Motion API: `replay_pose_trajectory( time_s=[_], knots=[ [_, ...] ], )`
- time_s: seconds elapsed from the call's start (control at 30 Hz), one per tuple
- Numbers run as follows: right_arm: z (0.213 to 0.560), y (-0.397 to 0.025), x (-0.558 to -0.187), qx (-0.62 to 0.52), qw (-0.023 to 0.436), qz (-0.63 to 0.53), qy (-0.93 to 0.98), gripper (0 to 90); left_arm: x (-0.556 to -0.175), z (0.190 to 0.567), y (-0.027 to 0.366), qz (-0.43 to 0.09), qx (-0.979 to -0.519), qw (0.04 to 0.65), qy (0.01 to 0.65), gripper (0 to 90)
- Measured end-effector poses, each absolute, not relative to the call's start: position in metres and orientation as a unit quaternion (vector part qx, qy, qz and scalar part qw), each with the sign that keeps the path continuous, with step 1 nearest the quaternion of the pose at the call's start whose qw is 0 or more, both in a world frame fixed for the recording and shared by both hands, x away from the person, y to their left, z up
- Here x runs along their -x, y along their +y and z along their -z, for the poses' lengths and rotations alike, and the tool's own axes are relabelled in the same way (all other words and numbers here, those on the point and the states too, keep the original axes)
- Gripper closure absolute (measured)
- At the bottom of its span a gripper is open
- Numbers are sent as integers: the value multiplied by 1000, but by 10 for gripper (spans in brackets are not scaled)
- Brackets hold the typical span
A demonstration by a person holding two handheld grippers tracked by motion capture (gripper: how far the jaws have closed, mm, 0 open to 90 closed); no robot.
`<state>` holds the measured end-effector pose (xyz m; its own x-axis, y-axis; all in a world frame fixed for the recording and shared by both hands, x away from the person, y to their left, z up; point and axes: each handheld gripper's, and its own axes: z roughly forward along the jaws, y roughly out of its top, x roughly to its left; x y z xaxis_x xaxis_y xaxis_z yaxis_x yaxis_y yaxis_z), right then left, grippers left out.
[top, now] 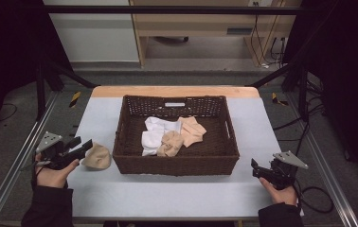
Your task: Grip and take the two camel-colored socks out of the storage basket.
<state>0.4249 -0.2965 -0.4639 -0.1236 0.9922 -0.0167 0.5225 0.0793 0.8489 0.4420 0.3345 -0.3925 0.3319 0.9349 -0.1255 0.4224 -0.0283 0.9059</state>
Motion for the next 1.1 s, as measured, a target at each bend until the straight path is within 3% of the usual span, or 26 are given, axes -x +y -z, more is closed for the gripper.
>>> replay_pose_trajectory(
  time_s=[0.6, 1.1],
  knots=[
    [464, -297, -426, -580, 326, -361, 654, 50, -440, 362, 288, -279, -670, 518, 453, 454],
    [464, -298, -426, -582, 327, -360, 652, 50, -463, 343, 234, -276, -694, 528, 404, 456]
  ],
)
